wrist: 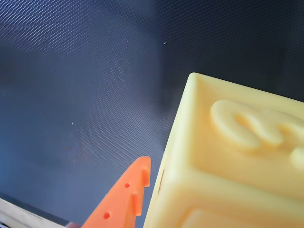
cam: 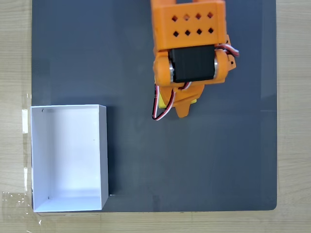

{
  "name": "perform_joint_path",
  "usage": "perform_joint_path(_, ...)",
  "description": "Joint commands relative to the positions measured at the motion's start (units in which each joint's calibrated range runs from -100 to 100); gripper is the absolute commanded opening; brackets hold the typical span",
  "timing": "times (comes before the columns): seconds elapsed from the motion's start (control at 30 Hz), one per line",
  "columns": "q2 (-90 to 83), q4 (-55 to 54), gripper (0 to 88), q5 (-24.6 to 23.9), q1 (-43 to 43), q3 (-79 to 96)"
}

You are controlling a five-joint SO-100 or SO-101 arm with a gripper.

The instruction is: Grasp a yellow block and put it in the box

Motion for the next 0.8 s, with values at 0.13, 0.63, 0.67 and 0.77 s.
perform_joint_path(0.13,-0.43,-0.20,23.1,0.68,0.35,-2.04)
perform_joint_path(0.63,-11.95,0.59,22.9,0.62,0.68,-19.59)
perform_joint_path(0.67,-13.23,0.59,22.9,0.52,1.36,-22.12)
perform_joint_path(0.77,-16.36,-0.98,22.7,0.31,3.97,-28.00)
